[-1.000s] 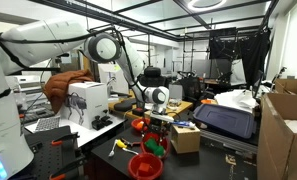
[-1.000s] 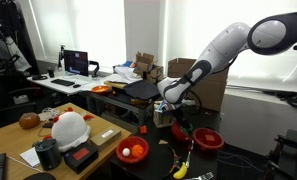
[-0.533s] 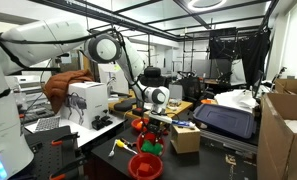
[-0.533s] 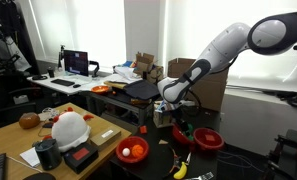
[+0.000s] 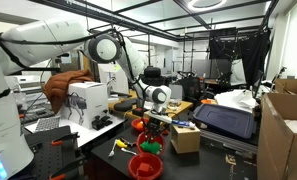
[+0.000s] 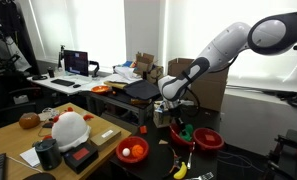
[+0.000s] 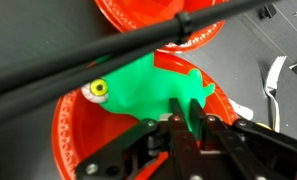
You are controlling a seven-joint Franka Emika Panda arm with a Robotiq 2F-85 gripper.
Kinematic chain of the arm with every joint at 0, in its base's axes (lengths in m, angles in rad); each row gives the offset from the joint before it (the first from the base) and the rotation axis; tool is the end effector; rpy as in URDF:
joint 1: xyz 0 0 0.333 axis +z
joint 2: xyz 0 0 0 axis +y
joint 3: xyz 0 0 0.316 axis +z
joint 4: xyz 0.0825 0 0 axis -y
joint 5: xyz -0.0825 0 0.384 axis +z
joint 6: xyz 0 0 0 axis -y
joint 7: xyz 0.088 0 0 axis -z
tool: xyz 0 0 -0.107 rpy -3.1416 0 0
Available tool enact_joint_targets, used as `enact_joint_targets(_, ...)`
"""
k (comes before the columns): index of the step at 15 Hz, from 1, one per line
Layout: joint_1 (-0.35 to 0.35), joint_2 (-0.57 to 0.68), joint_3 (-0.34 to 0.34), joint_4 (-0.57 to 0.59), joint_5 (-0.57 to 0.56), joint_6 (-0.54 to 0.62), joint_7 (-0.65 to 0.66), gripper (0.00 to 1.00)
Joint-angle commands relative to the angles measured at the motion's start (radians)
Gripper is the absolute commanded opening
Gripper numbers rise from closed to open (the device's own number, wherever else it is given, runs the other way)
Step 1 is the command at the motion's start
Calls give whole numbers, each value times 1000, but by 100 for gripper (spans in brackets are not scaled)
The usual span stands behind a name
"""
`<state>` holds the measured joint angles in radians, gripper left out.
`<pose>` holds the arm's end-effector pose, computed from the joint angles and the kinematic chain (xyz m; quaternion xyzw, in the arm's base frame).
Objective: Pick up the green object and put it in the bowl on the middle near the box
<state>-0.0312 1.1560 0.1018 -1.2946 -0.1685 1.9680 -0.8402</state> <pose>0.6601 0.0260 0.0081 -0.8584 -0.4556 0.2237 0.0740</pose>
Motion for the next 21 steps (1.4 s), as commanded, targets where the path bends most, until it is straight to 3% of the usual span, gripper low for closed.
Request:
enact_joint_targets(1, -2, -7, 3, 8, 23, 30, 45, 0)
enact_joint_targets(6, 30, -44, -15, -27, 8, 145, 201, 2)
enact_joint_targets(11, 100, -96, -70, -79, -77, 289, 392, 2)
enact_joint_targets(21, 258, -167, -224, -183, -318, 350, 665, 2)
